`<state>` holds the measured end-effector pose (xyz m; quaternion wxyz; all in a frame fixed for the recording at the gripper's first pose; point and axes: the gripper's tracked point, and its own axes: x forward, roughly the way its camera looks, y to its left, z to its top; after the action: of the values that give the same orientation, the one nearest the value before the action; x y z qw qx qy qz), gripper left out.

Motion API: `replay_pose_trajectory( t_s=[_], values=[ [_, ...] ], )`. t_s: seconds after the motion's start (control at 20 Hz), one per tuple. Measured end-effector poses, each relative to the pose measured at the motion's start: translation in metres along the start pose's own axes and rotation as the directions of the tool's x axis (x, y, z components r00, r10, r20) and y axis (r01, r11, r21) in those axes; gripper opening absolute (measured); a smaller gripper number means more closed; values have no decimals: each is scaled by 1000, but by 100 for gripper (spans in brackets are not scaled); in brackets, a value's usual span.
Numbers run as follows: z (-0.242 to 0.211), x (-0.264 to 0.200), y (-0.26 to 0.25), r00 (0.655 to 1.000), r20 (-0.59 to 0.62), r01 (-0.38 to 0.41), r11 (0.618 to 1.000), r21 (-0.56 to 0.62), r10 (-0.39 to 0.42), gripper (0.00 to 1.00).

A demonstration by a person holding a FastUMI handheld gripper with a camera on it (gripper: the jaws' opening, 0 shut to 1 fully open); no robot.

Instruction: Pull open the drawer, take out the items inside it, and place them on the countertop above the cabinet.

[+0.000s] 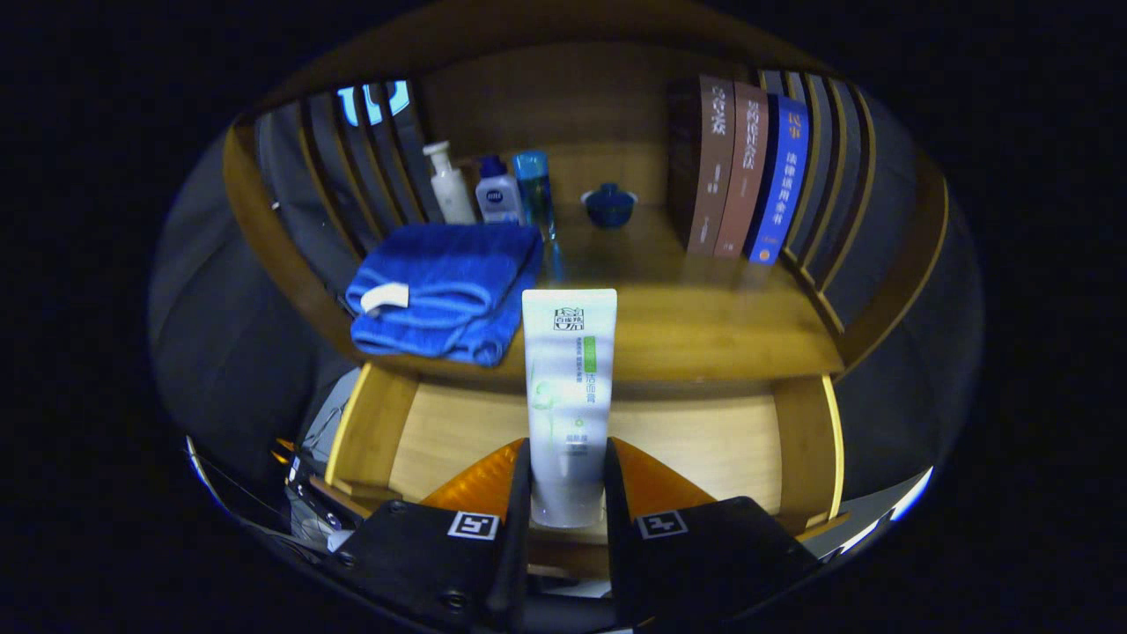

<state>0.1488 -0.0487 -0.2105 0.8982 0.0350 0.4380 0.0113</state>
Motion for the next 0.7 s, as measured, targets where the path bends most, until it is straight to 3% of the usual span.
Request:
replay_pose_trajectory(
  t_s=[0.3, 0.7],
  values=[
    [57, 65, -15, 1000, -16, 26, 998, 60, -25, 42],
    [62, 125, -28, 996, -82, 48, 995, 92, -40, 42]
  ],
)
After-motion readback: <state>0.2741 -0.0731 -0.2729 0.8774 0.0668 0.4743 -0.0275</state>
